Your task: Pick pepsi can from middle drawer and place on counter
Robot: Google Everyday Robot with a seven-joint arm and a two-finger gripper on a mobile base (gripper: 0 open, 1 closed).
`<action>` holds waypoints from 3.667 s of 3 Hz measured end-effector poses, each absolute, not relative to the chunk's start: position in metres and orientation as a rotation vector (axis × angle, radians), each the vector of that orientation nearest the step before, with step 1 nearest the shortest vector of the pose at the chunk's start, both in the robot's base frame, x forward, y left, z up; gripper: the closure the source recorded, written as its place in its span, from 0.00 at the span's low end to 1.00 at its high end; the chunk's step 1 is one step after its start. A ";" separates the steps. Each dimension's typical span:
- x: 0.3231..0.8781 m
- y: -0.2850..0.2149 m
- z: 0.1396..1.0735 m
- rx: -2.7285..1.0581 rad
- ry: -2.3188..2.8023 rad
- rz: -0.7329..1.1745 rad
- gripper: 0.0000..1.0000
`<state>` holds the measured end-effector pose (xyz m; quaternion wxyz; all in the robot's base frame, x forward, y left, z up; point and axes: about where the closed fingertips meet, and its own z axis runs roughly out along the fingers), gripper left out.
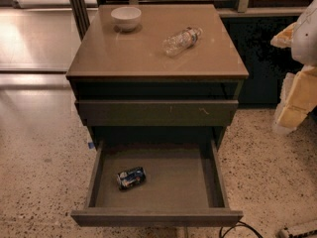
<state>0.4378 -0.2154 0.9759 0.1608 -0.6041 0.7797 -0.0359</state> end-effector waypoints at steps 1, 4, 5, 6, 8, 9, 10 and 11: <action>0.436 -0.212 0.972 -1.733 2.217 -0.106 0.00; 0.442 -0.148 0.795 -1.819 2.140 0.123 0.00; 0.443 -0.147 0.791 -1.820 2.138 0.125 0.00; 0.451 -0.138 0.755 -1.828 2.115 0.144 0.00; 0.513 -0.097 0.652 -1.865 1.984 0.186 0.00; 0.524 -0.077 0.631 -1.896 1.924 0.231 0.00; 0.540 -0.041 0.605 -1.948 1.821 0.309 0.00; 0.544 -0.001 0.569 -1.997 1.731 0.396 0.00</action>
Offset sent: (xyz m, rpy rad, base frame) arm 0.0030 0.0524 -0.1183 0.0704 0.0218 0.1120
